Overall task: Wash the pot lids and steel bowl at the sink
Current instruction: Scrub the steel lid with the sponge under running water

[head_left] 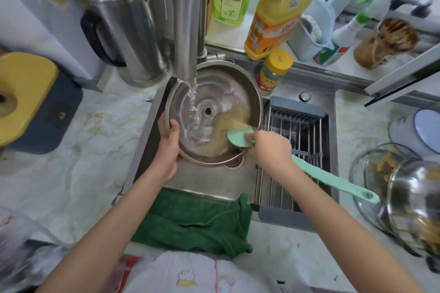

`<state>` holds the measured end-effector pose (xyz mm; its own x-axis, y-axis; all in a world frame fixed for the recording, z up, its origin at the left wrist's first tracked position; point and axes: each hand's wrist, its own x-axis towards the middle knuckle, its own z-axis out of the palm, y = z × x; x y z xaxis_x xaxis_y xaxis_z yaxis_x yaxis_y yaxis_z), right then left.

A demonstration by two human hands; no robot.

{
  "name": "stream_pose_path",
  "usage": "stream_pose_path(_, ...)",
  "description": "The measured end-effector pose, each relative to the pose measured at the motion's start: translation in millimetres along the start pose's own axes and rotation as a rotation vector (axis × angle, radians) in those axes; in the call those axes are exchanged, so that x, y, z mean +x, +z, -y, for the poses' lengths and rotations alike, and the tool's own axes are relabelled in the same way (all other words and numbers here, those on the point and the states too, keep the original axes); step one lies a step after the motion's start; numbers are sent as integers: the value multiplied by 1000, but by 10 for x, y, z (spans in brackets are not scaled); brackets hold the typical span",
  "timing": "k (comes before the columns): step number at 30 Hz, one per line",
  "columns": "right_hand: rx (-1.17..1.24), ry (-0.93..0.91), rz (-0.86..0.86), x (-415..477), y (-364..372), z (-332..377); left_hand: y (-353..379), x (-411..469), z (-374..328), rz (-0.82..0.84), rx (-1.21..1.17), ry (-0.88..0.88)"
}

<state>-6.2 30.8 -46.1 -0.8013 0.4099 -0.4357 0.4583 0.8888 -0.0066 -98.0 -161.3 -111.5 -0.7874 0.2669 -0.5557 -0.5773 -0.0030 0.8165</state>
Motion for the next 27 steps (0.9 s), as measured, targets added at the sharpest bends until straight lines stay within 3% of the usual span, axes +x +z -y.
stream_pose_path(2, 185, 38, -116, 66, 18, -160, -7, -29, -1, 18, 32, -51)
stream_pose_path(5, 745, 149, -227, 98, 80, -317, -63, -29, -2, -1, 10, -154)
stream_pose_path(7, 919, 239, -253, 83, 142, -324, -83, -41, -15, -21, 0, -187)
stream_pose_path(13, 1260, 375, 12, 146, 296, -159, 0, -148, -72, 18, -61, -274)
stream_pose_path(20, 1099, 285, -56, 153, -58, -241, 44, -240, -227, 70, 33, -306)
stream_pose_path(27, 1372, 426, 273, 121, 40, -121, -162, -482, -474, 249, -144, -288)
